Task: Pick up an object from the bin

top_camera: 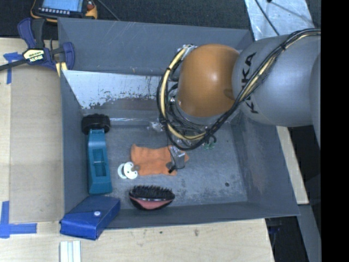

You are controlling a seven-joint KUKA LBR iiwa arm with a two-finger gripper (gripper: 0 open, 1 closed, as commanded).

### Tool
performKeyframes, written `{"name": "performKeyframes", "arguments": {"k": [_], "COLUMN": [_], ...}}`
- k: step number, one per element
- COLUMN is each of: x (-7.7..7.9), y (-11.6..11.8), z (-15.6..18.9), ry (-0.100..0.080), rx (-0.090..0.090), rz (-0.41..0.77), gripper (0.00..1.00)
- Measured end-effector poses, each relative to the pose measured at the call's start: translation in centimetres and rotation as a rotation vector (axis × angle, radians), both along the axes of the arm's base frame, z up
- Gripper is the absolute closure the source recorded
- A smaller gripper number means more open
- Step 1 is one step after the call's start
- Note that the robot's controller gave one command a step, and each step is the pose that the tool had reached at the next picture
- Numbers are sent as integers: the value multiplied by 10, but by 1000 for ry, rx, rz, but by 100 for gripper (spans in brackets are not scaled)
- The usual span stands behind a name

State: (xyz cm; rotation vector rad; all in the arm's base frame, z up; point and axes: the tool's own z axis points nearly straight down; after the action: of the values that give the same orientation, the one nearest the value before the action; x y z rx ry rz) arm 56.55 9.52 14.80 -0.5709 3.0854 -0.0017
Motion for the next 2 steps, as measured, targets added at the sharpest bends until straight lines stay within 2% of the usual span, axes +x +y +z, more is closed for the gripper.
{"name": "performKeyframes", "arguments": {"k": [1,2], "x": [17,17], "y": [32,32], "z": [-57,-57], "ry": [1,1], "rx": [1,1], "rz": [234,233], "gripper": [100,100]}}
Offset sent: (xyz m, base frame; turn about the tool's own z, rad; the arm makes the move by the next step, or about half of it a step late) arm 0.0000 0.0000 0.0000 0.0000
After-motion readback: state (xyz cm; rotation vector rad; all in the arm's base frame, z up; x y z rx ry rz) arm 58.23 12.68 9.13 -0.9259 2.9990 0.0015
